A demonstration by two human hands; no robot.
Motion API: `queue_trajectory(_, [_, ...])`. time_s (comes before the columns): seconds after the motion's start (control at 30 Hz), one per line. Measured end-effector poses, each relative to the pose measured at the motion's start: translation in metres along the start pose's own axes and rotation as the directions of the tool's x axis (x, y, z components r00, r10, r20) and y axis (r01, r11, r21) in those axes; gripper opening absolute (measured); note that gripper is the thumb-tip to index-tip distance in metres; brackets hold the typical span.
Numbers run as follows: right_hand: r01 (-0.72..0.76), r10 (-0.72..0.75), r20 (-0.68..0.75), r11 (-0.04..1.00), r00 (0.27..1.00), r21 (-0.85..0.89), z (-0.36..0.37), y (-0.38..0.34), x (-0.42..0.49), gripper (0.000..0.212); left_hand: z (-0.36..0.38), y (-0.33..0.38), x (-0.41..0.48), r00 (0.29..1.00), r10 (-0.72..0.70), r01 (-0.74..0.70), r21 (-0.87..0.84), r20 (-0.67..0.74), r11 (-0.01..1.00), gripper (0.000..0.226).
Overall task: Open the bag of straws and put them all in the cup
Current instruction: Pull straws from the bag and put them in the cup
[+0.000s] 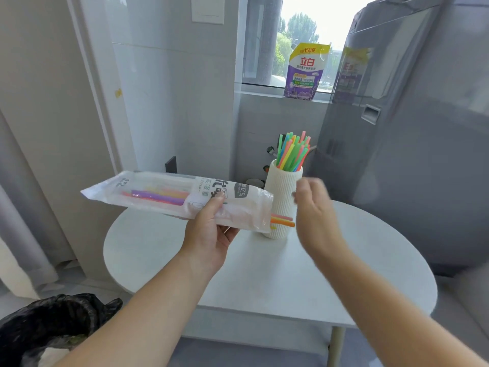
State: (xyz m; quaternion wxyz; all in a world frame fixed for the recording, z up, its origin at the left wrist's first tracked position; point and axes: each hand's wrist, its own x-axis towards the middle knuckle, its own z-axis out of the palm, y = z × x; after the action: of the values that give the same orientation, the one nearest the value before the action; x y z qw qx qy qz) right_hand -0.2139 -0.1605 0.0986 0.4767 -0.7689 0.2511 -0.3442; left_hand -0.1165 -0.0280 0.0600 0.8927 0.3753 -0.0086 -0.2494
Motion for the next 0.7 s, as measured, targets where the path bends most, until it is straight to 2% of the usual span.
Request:
queue_trajectory(0.03, [-0.245,0.235,0.106,0.965,0.966,0.090,0.005,0.007,-0.008,0.034,0.001,0.000,-0.001,1.000,0.024,-0.025,0.046,0.017,0.999,0.038])
queue_trajectory(0.07, [-0.462,0.420,0.224,0.867,0.879,0.186,0.008,0.014,-0.014,0.042,0.002,-0.001,-0.003,0.998,0.049,-0.052,0.097,0.032,0.994,0.036])
queue_trajectory(0.1, [-0.600,0.513,0.325,0.746,0.794,0.288,0.010,0.019,-0.018,0.048,0.003,-0.002,-0.004,0.996,0.077,-0.083,0.148,0.049,0.986,0.036])
queue_trajectory(0.13, [-0.673,0.544,0.399,0.639,0.738,0.373,0.012,0.023,-0.020,0.052,0.004,-0.002,-0.006,0.992,0.106,-0.118,0.198,0.067,0.973,0.036])
queue_trajectory(0.17, [-0.704,0.550,0.440,0.581,0.710,0.410,0.012,0.026,-0.022,0.054,0.005,-0.002,-0.007,0.987,0.134,-0.152,0.246,0.085,0.957,0.038])
queue_trajectory(0.2, [-0.708,0.553,0.444,0.584,0.705,0.396,0.013,0.030,-0.023,0.055,0.005,-0.003,-0.008,0.982,0.160,-0.182,0.289,0.098,0.940,0.039])
queue_trajectory(0.3, [-0.658,0.552,0.365,0.682,0.749,0.319,0.014,0.037,-0.023,0.050,0.005,-0.004,-0.010,0.971,0.203,-0.235,0.361,0.127,0.902,0.038])
queue_trajectory(0.4, [-0.620,0.487,0.398,0.699,0.778,0.357,0.008,0.036,-0.020,0.018,0.003,-0.003,-0.008,0.975,0.200,-0.220,0.345,0.096,0.912,0.042])
queue_trajectory(0.47, [-0.575,0.416,0.425,0.728,0.804,0.374,0.005,0.037,-0.019,0.008,0.001,-0.001,-0.005,0.983,0.177,-0.184,0.300,0.051,0.936,0.037])
queue_trajectory(0.7, [-0.492,0.342,0.385,0.764,0.857,0.418,-0.008,0.039,-0.011,0.011,-0.009,0.002,0.005,0.997,0.035,-0.026,0.116,-0.073,0.993,0.023])
